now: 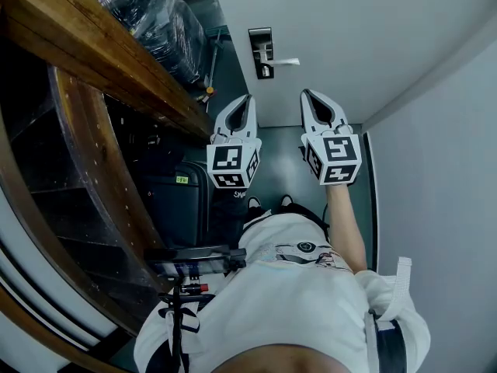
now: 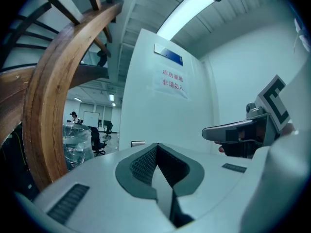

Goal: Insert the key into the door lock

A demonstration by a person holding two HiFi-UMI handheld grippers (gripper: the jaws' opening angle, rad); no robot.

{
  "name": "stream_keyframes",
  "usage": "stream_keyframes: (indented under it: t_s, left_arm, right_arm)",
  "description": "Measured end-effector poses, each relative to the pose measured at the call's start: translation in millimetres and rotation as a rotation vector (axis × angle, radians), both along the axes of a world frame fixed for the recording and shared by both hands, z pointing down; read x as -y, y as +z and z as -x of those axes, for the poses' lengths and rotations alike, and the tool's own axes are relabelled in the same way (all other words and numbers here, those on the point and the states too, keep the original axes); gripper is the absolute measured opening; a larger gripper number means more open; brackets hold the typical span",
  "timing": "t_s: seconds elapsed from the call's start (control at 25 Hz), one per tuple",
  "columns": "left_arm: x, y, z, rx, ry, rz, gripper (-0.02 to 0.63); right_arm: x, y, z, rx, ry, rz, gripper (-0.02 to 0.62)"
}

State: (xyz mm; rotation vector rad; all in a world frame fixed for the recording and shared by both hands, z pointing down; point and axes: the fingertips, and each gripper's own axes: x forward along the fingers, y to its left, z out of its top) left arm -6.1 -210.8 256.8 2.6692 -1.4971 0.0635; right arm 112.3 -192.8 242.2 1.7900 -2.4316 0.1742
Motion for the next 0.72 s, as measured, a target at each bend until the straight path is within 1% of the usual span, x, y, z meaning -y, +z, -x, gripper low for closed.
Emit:
stream_keyframes:
  t_s: [0.48, 0.72]
  left_arm:
    - [6.1, -4.2, -0.5, -0.003, 0.002, -0.007, 0.002]
    - [7.7, -4.1, 2.8, -0.005, 0.002, -0.009, 0.002]
  right_arm:
    - [5.1, -1.7, 2.3, -0.003, -0.013, 0.000, 0.005]
    - [6.5, 4.7, 8.2, 0.000, -0.021, 0.015, 0.005]
